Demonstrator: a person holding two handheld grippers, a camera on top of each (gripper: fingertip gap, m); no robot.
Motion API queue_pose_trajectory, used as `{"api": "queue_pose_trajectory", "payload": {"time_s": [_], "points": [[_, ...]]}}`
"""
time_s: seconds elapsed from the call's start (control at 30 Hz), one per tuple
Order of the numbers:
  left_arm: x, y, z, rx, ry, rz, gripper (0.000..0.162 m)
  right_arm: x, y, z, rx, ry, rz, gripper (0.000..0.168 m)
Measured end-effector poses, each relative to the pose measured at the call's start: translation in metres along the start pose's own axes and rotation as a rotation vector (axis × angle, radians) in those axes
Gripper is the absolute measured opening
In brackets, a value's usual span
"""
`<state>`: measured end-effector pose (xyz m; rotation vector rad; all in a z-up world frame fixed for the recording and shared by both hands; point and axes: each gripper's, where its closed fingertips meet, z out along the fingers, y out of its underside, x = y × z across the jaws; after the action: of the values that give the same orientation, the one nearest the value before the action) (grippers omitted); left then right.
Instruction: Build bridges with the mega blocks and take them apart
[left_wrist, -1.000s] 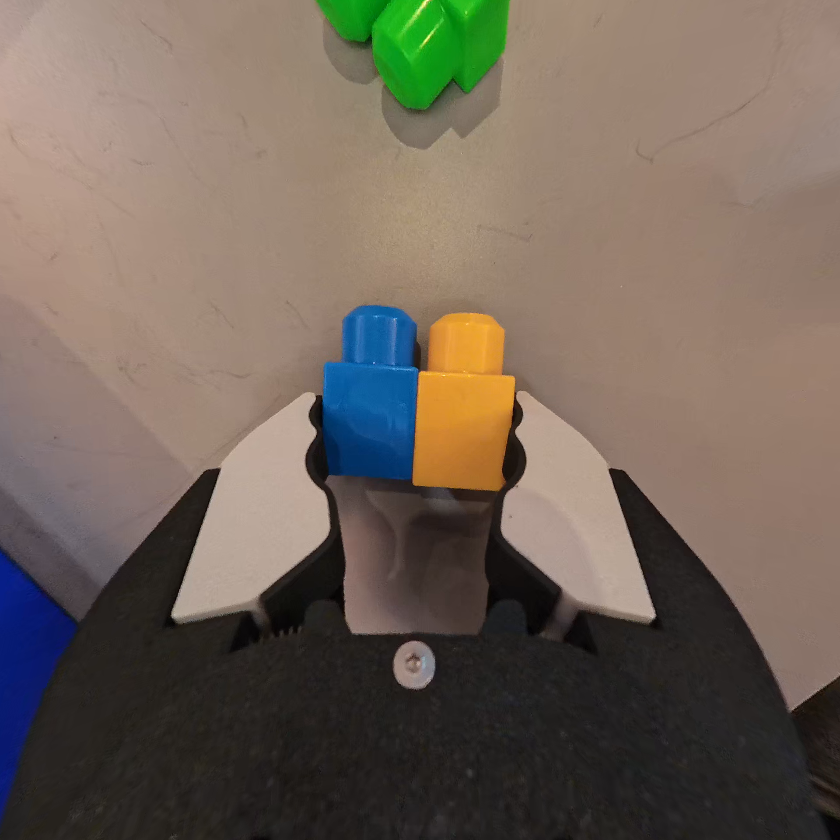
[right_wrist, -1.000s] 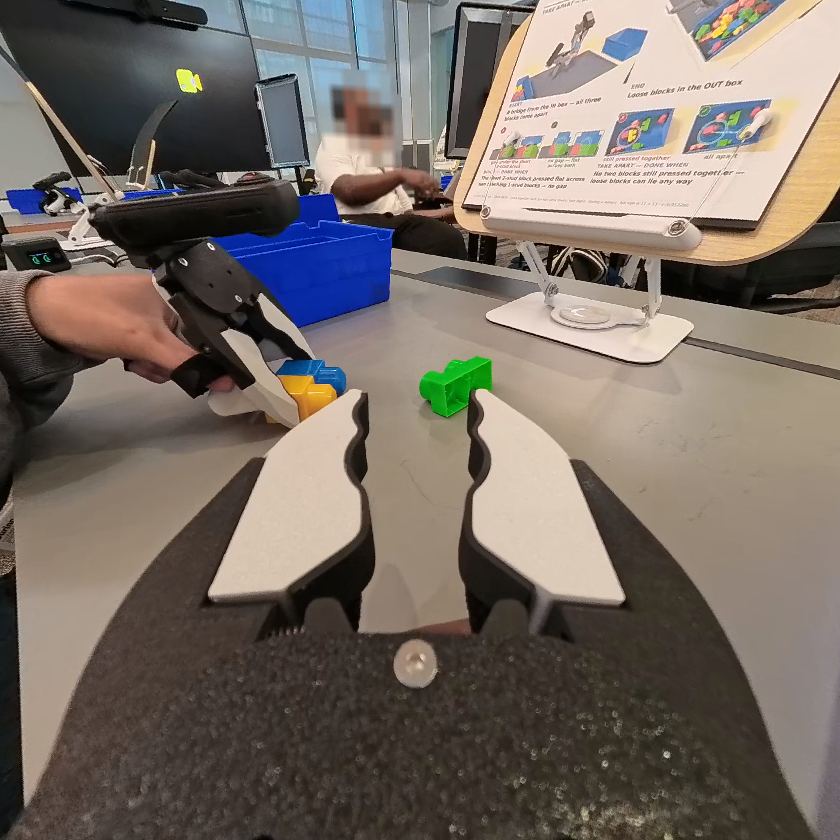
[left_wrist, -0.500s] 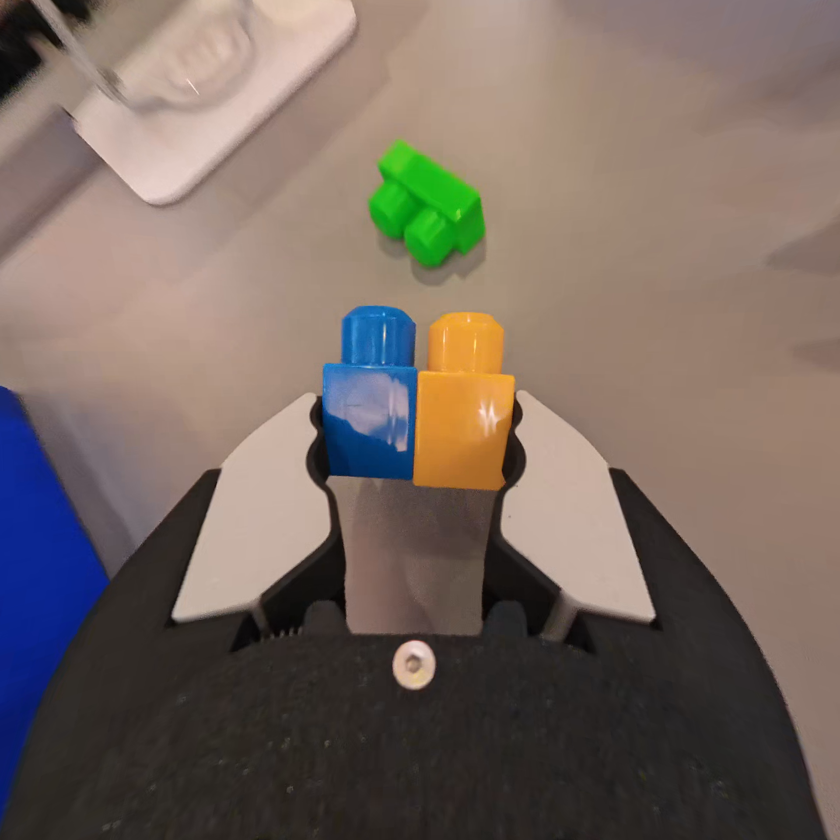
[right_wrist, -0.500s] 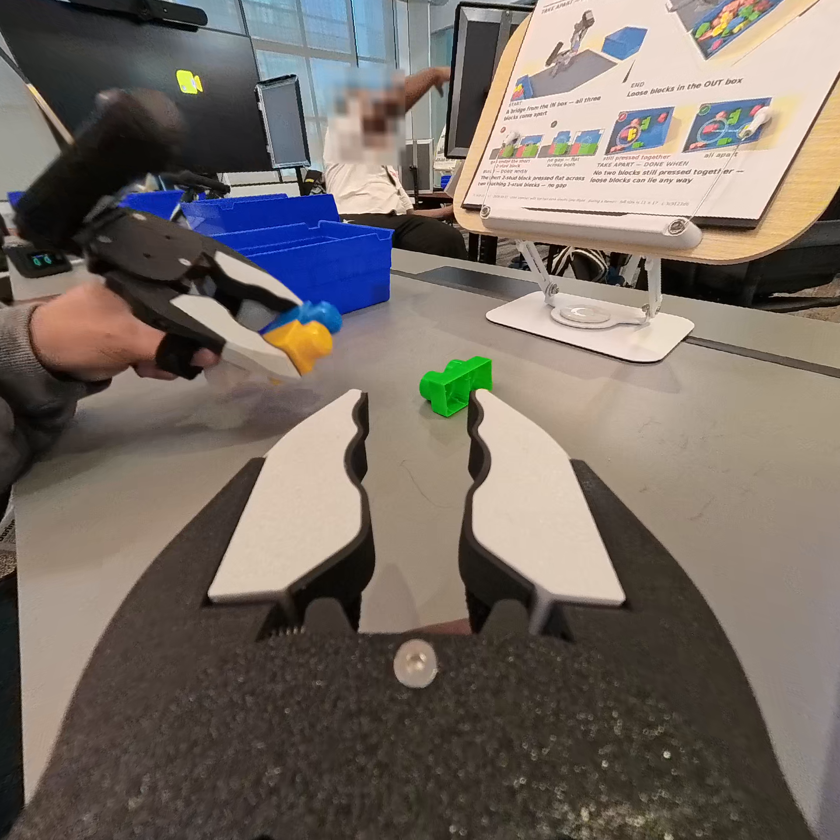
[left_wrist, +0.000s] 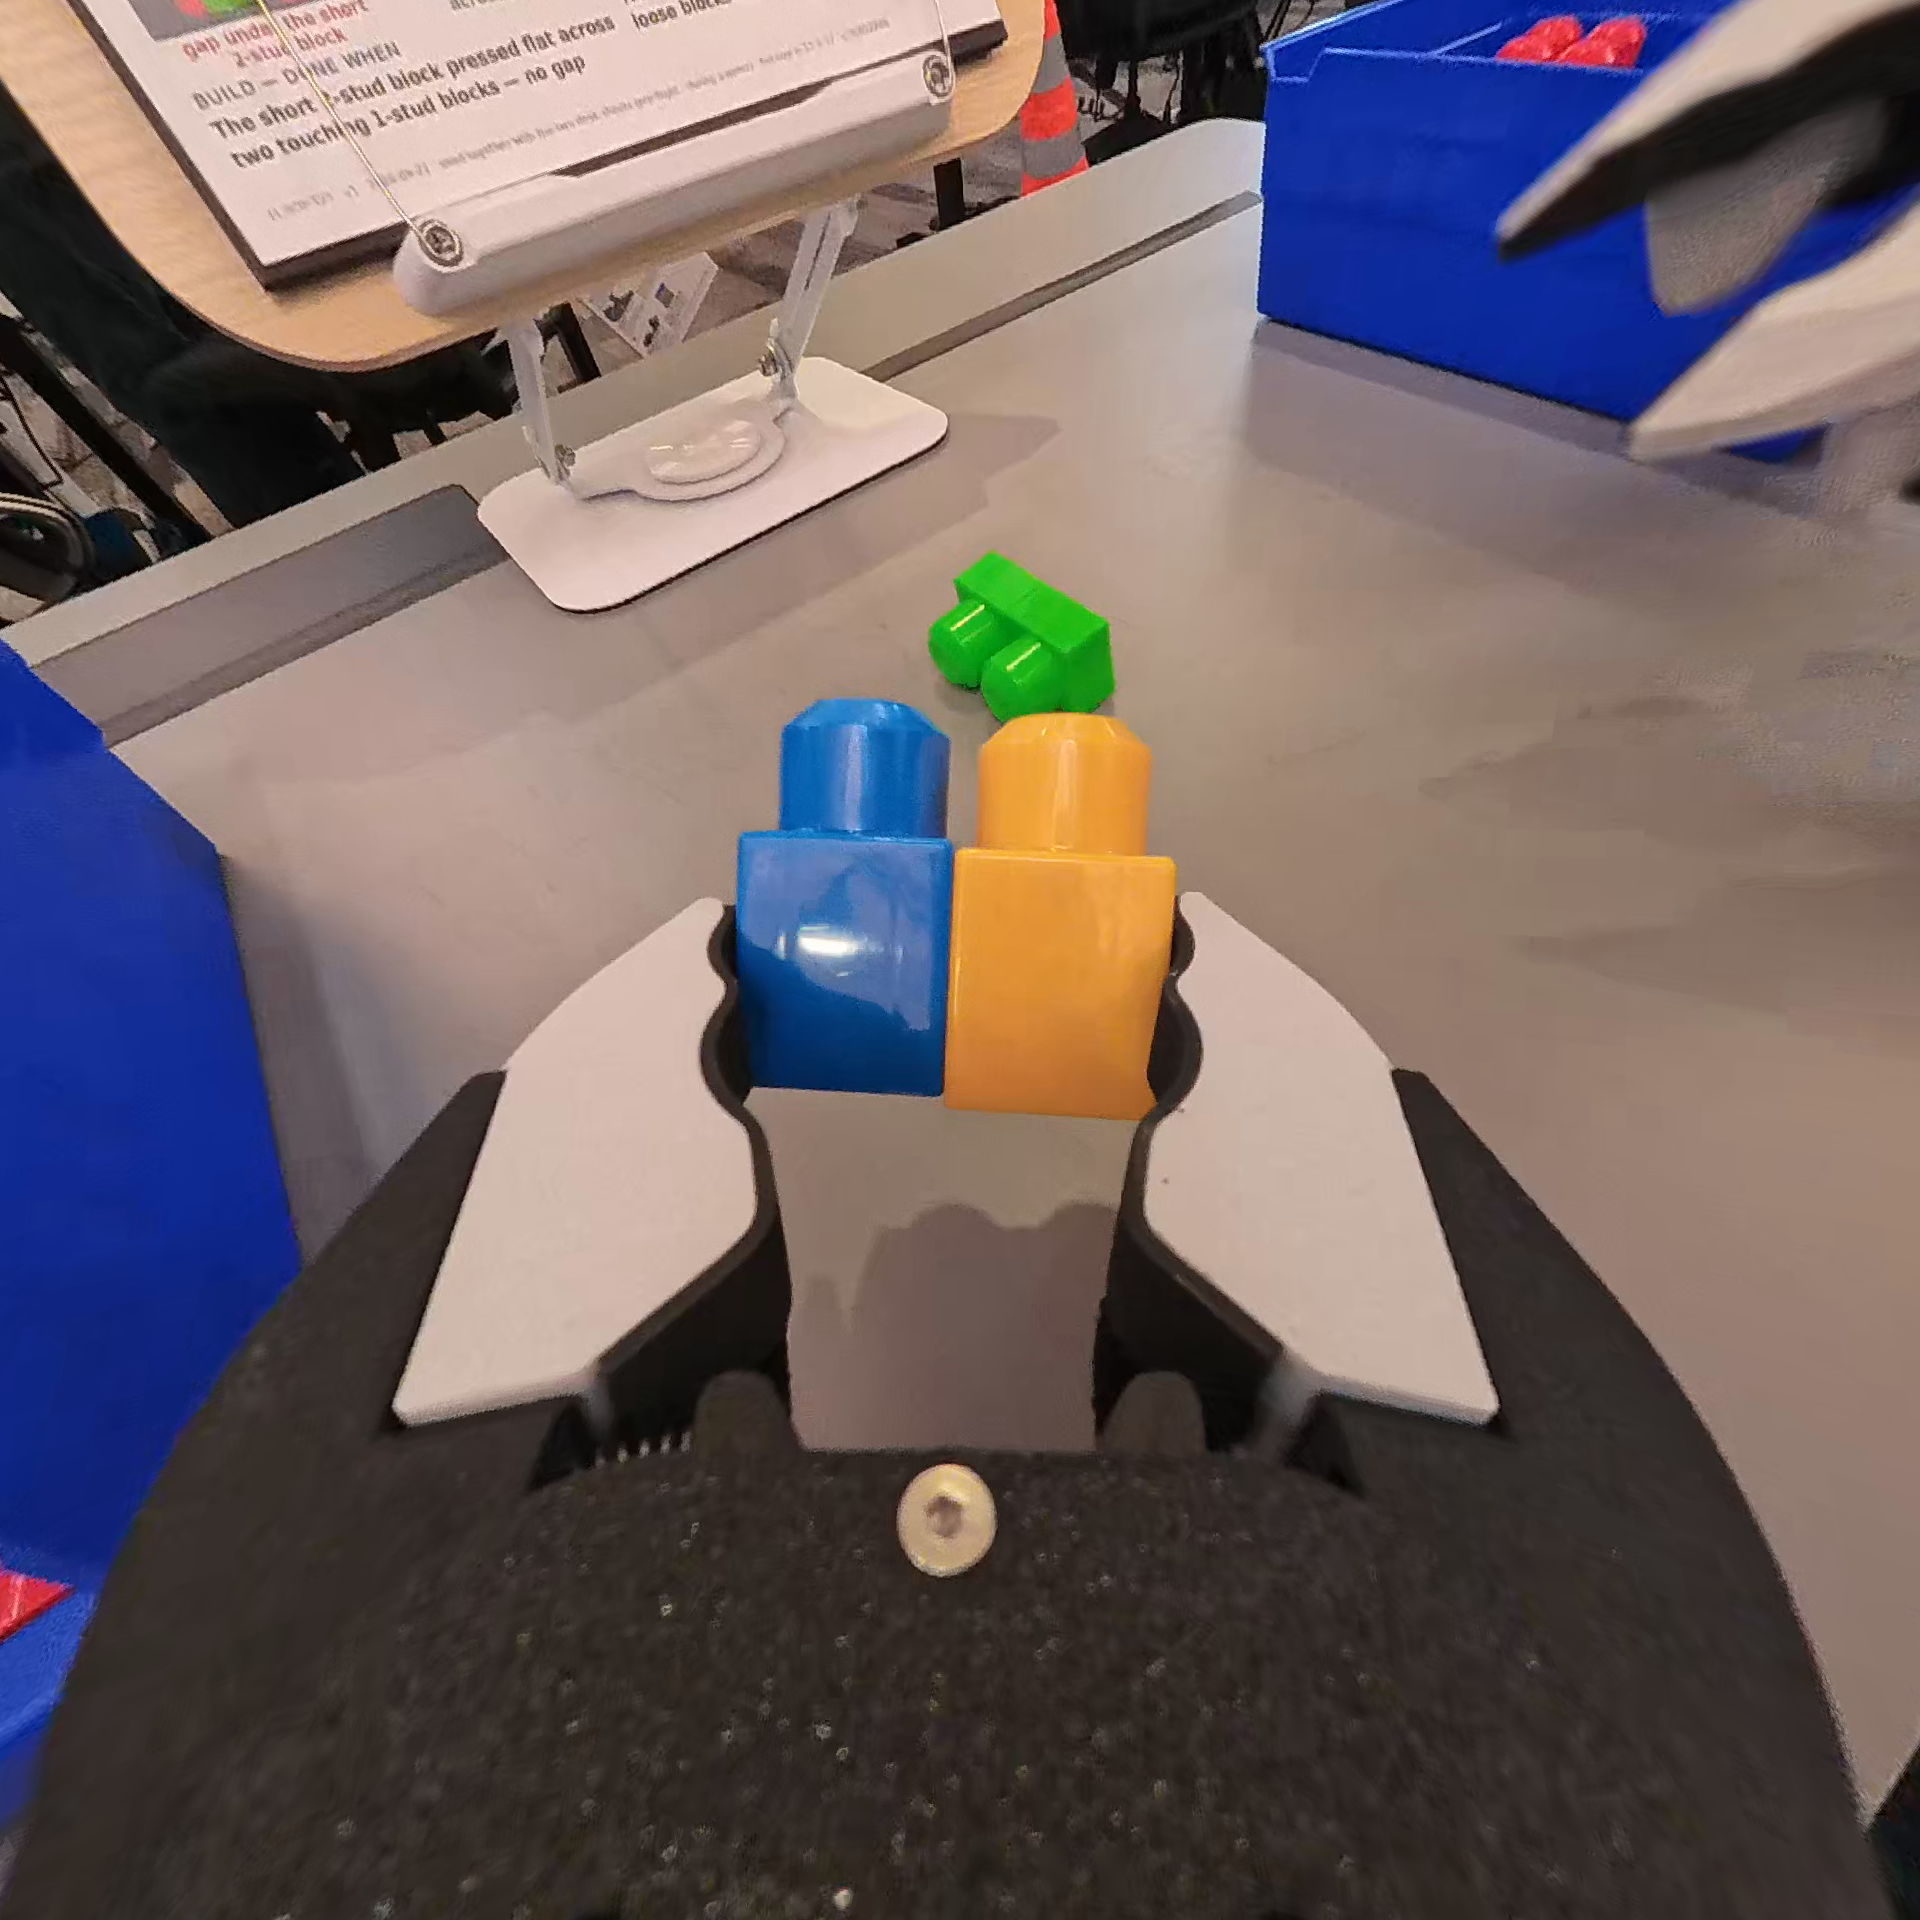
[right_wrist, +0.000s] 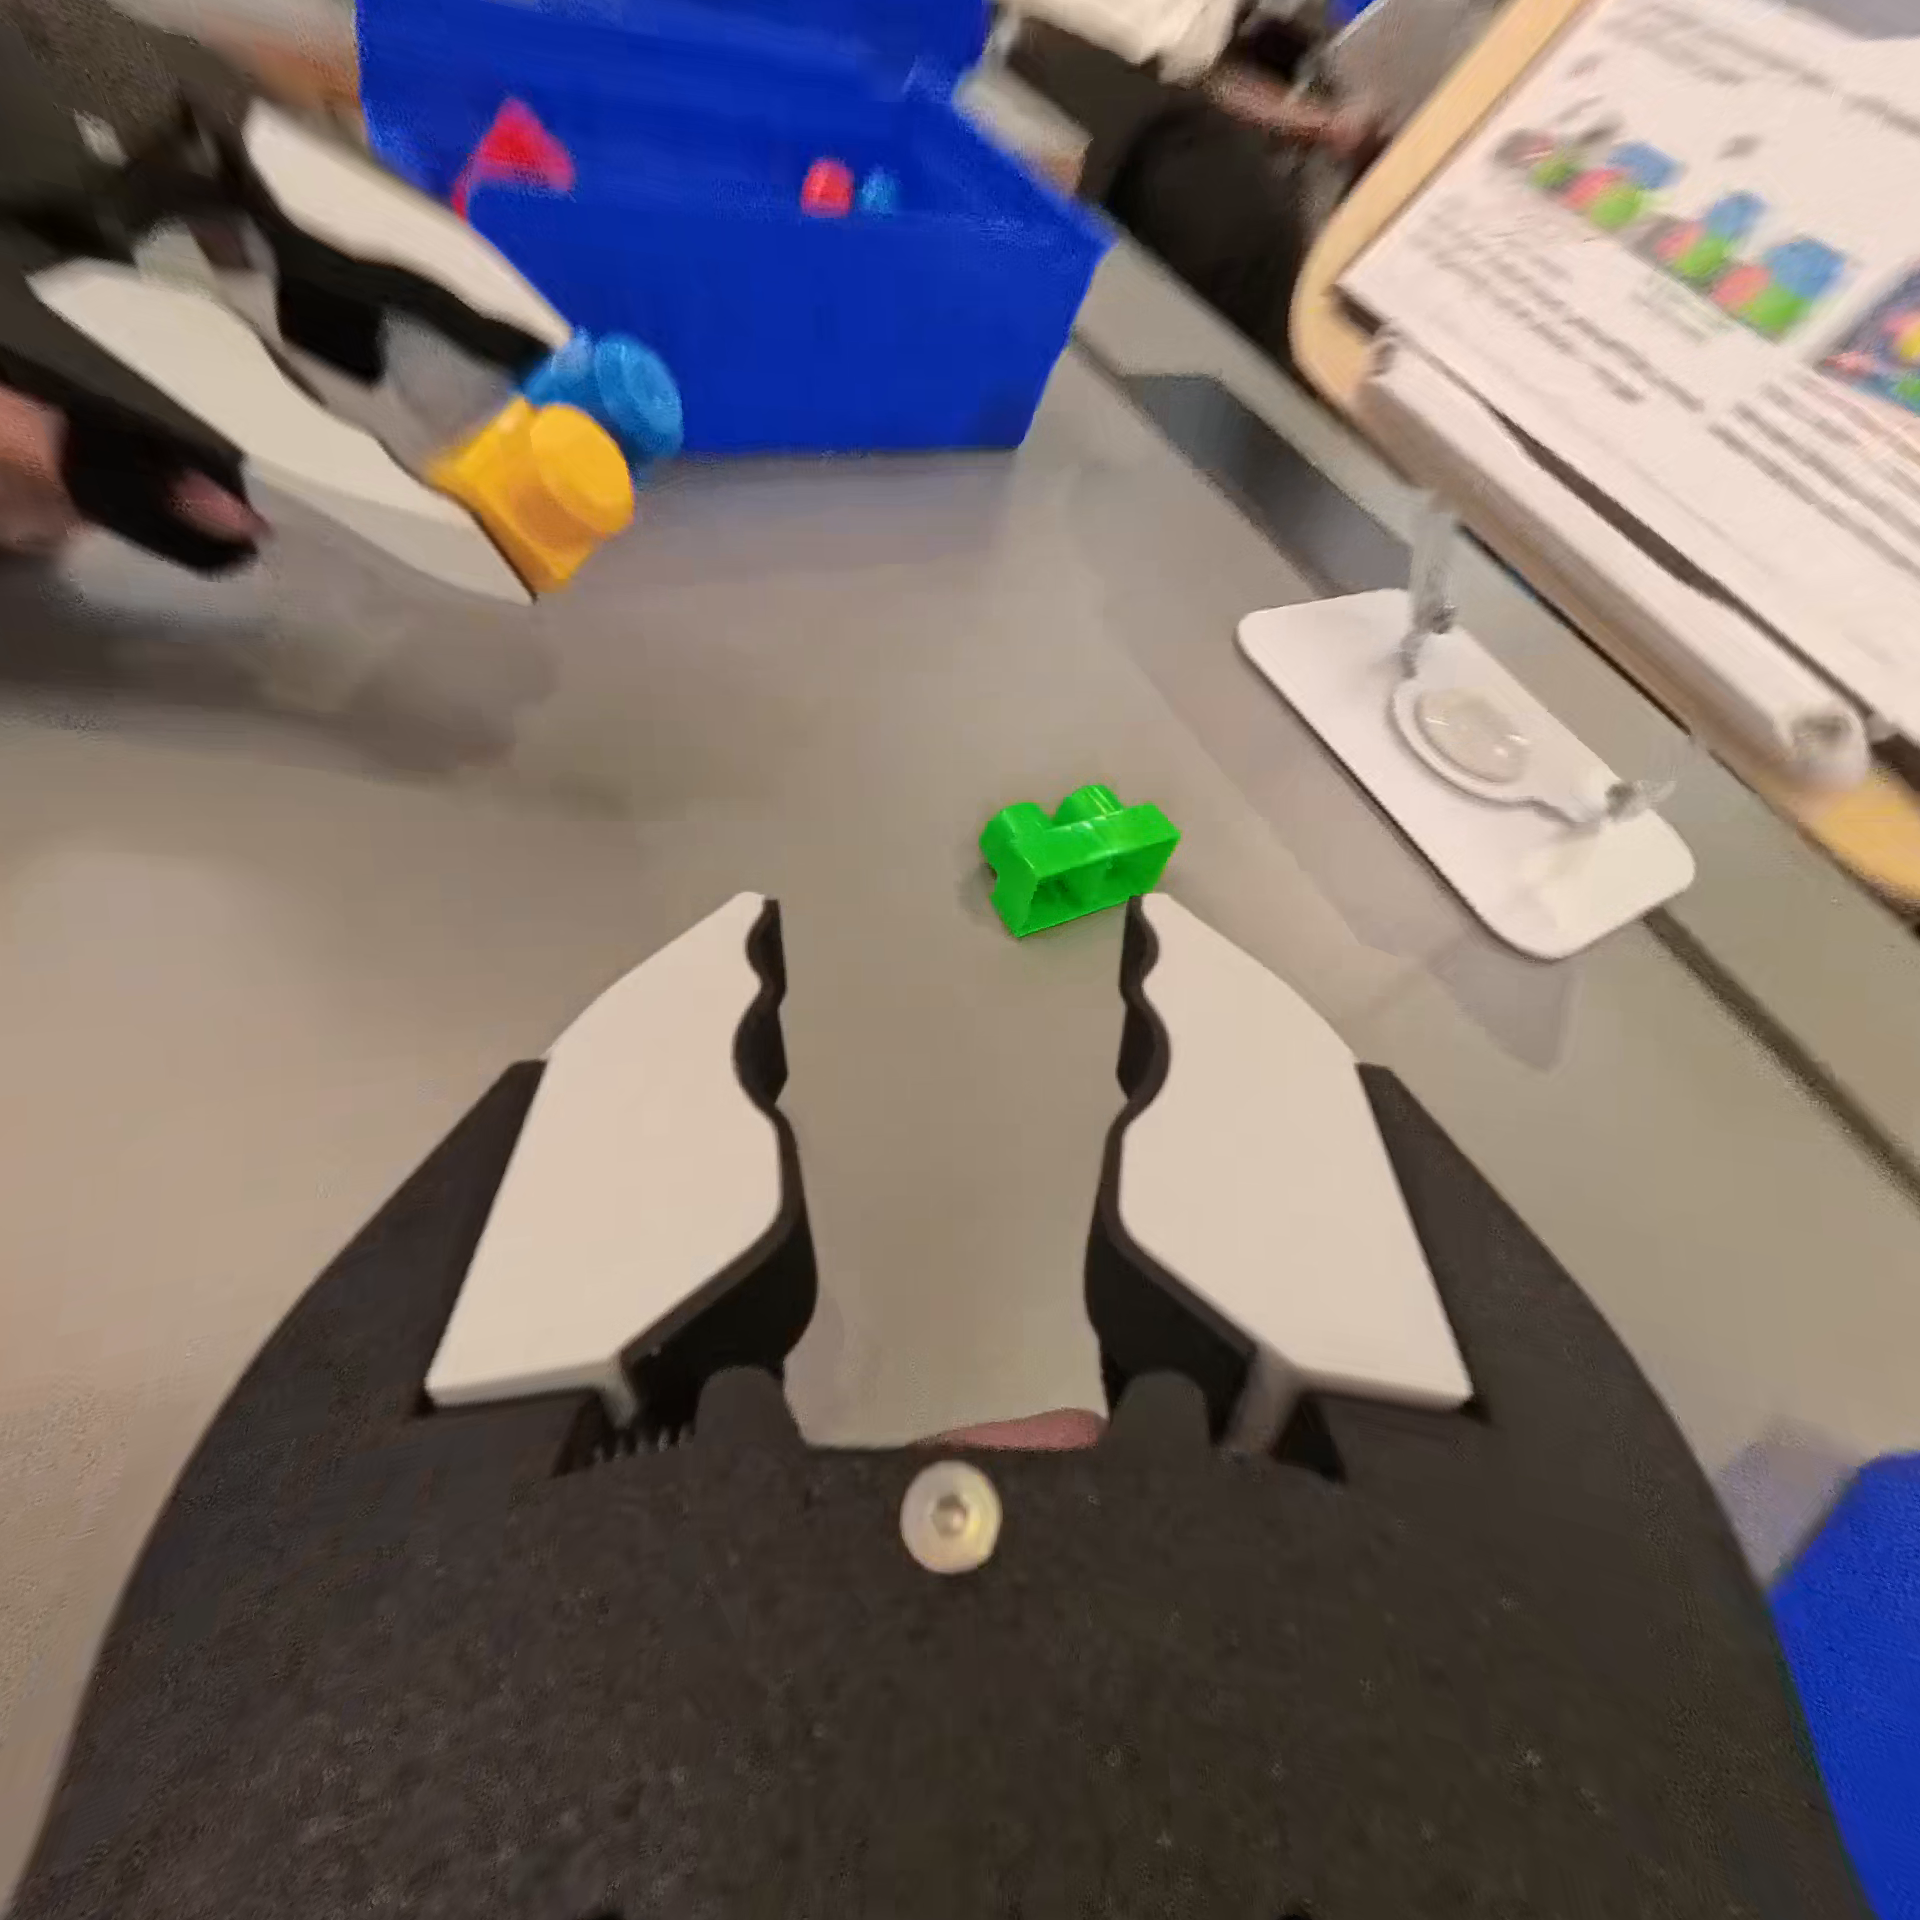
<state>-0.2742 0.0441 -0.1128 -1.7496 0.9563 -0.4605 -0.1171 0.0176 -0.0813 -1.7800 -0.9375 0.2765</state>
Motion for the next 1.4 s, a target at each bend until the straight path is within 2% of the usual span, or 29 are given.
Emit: {"api": "queue_pose_trajectory", "payload": {"time_s": [0.03, 0.13, 0.3, 0.43, 0.57, 0.63, 0.7, 0.77, 0.87, 1.03, 1.13, 1.27, 1.4], "points": [[0.001, -0.001, 0.000, 0.004, 0.006, 0.000, 0.075, 0.002, -0.005, 0.010, -0.097, -0.048, -0.065, 0.071], [0.002, -0.004, 0.000, 0.024, 0.022, -0.007, 0.075, 0.020, -0.010, 0.046, -0.392, -0.118, -0.291, 0.077], [0.004, -0.005, 0.001, 0.037, 0.036, 0.007, 0.075, 0.034, 0.027, 0.108, -0.764, -0.306, -0.421, 0.082], [0.001, 0.000, -0.001, 0.034, 0.048, -0.003, 0.075, 0.036, 0.041, 0.132, -0.849, -0.357, -0.392, 0.083], [-0.008, 0.003, -0.006, 0.044, 0.057, -0.052, 0.075, 0.042, 0.061, 0.133, -0.970, -0.359, -0.403, 0.084], [-0.010, 0.002, -0.008, 0.051, 0.059, -0.067, 0.075, 0.043, 0.069, 0.134, -0.995, -0.365, -0.402, 0.075], [-0.011, 0.001, -0.009, 0.058, 0.060, -0.066, 0.075, 0.043, 0.069, 0.134, -0.979, -0.372, -0.404, 0.073], [-0.009, -0.002, -0.010, 0.068, 0.073, -0.068, 0.075, 0.040, 0.056, 0.133, -0.875, -0.383, -0.403, 0.073], [-0.003, -0.011, -0.013, 0.111, 0.124, -0.107, 0.075, 0.030, 0.010, 0.116, -0.582, -0.414, -0.280, 0.073], [0.009, -0.063, -0.020, 0.279, 0.280, -0.172, 0.075, -0.002, -0.110, 0.040, 0.146, -0.587, 0.035, 0.073], [0.025, -0.101, -0.024, 0.390, 0.426, -0.215, 0.075, -0.020, -0.151, 0.002, 0.463, -0.707, 0.166, 0.073], [0.051, -0.135, -0.019, 0.463, 0.547, -0.198, 0.075, -0.027, -0.176, -0.023, 0.710, -0.827, 0.322, 0.073], [0.065, -0.153, -0.014, 0.496, 0.543, -0.169, 0.075, -0.020, -0.174, -0.023, 0.747, -0.783, 0.353, 0.073]]}}
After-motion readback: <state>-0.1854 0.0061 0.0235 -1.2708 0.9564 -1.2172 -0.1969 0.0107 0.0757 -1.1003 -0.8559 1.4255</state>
